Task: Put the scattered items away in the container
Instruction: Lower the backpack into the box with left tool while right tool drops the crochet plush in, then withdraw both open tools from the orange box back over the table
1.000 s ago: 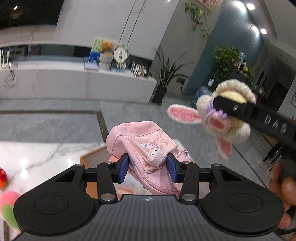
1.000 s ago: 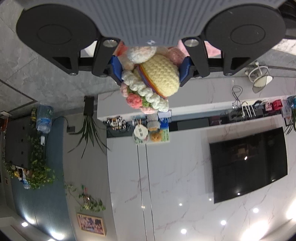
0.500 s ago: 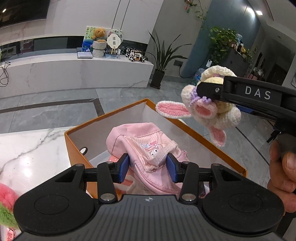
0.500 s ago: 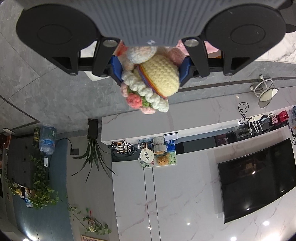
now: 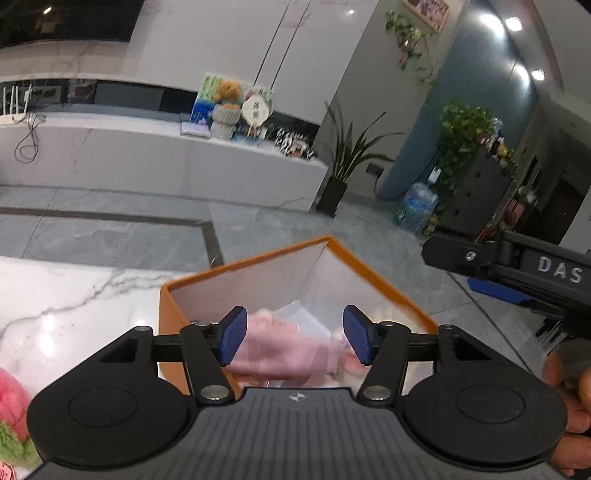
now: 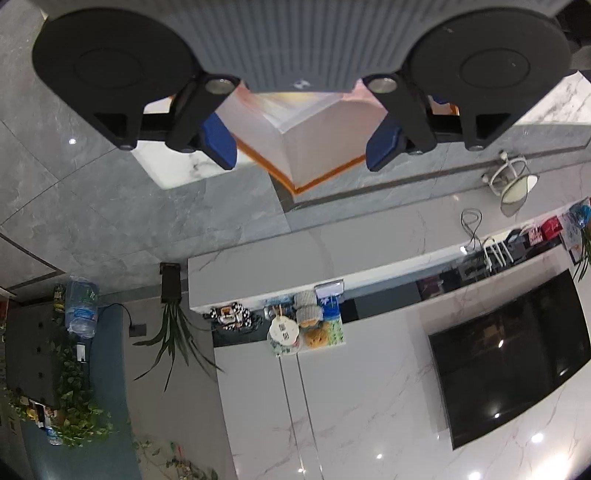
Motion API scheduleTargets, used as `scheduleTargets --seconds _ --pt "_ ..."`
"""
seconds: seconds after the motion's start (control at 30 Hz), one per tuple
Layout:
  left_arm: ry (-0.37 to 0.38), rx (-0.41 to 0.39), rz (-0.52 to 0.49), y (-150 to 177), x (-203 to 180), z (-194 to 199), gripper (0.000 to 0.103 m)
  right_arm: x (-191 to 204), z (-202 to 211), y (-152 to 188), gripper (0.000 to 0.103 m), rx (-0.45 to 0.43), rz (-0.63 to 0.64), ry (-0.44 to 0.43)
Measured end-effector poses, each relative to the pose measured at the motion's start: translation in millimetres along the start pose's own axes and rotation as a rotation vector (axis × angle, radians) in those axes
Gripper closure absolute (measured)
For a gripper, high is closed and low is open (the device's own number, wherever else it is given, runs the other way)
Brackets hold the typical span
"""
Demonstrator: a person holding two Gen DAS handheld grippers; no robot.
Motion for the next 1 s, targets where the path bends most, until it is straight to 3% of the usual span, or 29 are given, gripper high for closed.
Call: scheduleTargets --seconds 0.6,1.0 --pt "0.007 0.103 0.052 0 2 -4 0.028 -3 3 -7 0.024 -0.012 -0.013 0.016" --pt "0.017 0.081 0.021 -10 -4 22 0.028 5 8 -9 0.024 -0.016 -0.002 0.006"
Point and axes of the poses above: each gripper's, at about its wrist camera, not at the fingertips, and z roughly against the way its jaws point, x to its left, y to its underside, the point moved 1 cm from there along -z, roughly the way its jaws point
